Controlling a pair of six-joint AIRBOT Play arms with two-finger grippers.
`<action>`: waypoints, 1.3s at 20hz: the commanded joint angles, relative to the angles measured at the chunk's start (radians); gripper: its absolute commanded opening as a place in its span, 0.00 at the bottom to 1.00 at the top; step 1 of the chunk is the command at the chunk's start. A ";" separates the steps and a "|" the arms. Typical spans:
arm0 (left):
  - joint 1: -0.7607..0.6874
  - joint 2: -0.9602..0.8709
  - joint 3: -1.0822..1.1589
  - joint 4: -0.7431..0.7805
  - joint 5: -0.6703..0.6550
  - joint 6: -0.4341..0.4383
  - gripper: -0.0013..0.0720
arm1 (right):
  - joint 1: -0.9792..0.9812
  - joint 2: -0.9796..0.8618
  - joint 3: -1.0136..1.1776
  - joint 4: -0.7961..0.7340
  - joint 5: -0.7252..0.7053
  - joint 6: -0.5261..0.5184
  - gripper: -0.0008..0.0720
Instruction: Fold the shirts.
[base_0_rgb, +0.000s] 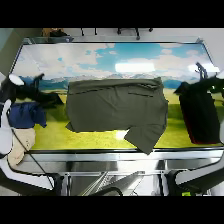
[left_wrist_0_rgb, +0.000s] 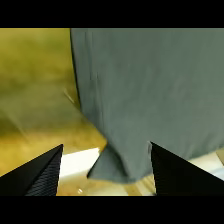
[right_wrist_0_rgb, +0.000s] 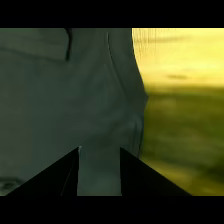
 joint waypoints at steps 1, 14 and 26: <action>0.014 0.120 -0.303 -0.038 0.089 0.061 0.83 | -0.071 0.205 -0.325 0.011 -0.020 0.077 0.40; -0.124 0.147 -0.440 -0.037 0.253 0.112 0.04 | -0.083 0.478 -0.715 0.021 -0.043 0.076 0.29; -0.018 0.260 -0.443 -0.039 0.180 0.112 0.04 | -0.081 0.458 -0.904 0.049 -0.140 0.093 0.61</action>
